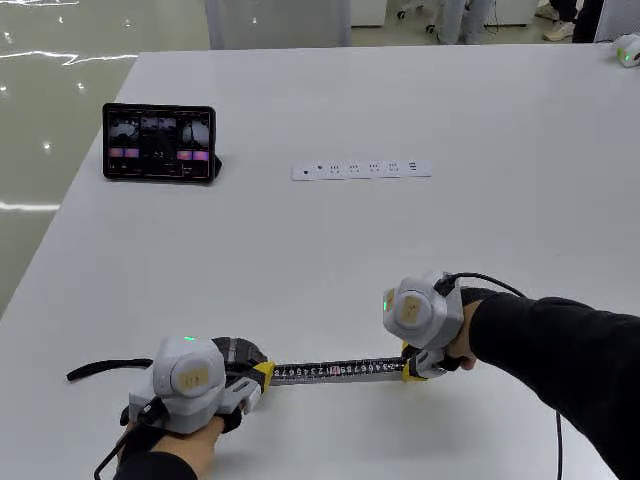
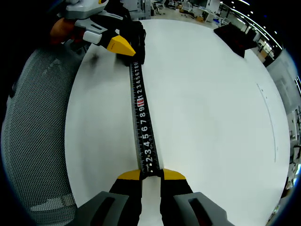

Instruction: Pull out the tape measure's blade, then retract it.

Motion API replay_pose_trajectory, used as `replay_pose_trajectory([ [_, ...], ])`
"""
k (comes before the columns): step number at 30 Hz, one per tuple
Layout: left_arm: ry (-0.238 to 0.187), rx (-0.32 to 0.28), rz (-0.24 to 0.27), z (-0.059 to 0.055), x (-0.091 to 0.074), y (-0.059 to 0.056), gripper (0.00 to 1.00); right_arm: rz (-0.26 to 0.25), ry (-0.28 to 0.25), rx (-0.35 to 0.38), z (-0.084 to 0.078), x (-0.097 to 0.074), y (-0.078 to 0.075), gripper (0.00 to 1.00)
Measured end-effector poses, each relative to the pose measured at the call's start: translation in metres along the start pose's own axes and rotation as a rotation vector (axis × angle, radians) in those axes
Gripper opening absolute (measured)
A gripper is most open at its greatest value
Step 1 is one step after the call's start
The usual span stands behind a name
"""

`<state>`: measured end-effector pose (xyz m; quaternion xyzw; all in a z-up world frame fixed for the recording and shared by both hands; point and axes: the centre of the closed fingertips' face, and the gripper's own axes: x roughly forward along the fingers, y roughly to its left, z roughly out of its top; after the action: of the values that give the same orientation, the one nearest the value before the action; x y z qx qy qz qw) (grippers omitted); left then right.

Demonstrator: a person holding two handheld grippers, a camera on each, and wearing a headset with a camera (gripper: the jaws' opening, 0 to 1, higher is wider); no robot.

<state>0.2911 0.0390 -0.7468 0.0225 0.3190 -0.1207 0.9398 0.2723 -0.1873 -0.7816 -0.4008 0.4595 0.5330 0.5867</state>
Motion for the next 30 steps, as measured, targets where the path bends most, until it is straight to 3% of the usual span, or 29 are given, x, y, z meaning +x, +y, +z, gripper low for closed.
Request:
replay_pose_trajectory([
  [30,0.009,0.006,0.001,0.0,0.001,-0.001,0.6,0.0,-0.005,-0.011,0.012,0.003,0.003,0.1],
])
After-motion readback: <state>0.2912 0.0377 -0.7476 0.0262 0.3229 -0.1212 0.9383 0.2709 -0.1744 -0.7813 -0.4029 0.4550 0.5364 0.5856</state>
